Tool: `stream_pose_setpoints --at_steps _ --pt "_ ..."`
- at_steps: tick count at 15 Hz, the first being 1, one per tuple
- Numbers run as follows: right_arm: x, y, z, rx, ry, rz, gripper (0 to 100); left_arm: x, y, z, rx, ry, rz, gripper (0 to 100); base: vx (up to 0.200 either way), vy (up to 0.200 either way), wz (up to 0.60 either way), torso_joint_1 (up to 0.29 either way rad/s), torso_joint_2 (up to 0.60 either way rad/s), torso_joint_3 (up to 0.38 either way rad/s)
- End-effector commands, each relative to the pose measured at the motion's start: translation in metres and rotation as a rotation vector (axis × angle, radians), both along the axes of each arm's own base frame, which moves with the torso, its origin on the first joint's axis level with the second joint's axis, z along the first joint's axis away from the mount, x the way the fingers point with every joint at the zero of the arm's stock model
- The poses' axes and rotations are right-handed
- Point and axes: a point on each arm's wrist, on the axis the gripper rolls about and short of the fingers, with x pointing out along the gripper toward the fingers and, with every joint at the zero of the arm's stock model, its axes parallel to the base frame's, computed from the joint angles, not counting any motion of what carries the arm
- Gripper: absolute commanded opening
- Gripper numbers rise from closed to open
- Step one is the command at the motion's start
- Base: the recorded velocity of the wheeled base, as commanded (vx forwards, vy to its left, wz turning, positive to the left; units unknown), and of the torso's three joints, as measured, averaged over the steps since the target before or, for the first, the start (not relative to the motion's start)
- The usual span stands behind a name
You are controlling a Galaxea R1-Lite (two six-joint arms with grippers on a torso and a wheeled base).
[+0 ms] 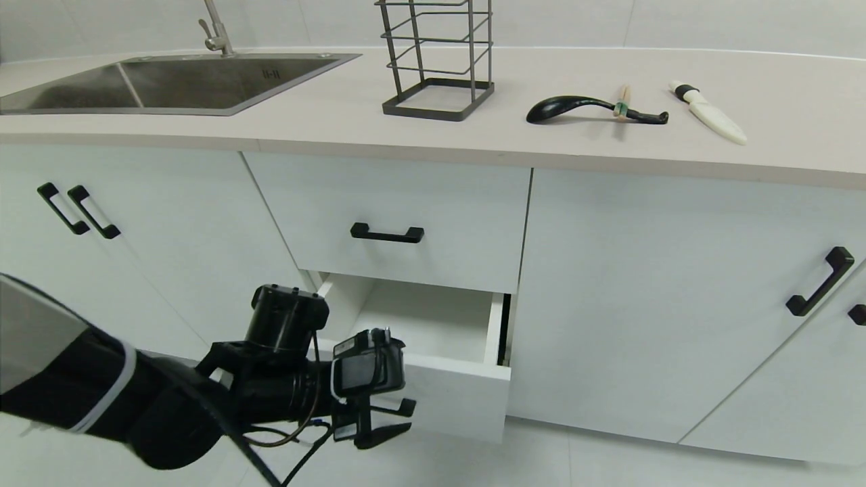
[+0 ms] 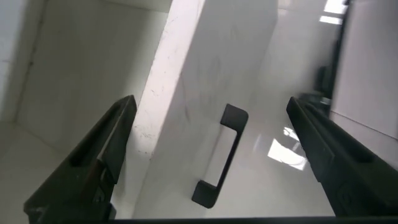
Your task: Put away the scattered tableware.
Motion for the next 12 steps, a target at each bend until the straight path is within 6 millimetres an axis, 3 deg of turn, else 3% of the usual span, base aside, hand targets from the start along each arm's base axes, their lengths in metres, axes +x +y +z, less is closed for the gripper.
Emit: stream_pose_setpoints --at_steps 1,12 --pt "0.000 0.000 0.000 0.000 0.000 0.000 0 -0.043 0.014 0.012 0.005 0.017 -0.021 100 0.000 0.000 0.00 0.000 0.00 0.000" --pt "0.000 0.000 0.000 0.000 0.000 0.000 0 -0.057 0.015 0.011 0.011 0.028 -0.042 100 0.000 0.000 0.00 0.000 0.00 0.000"
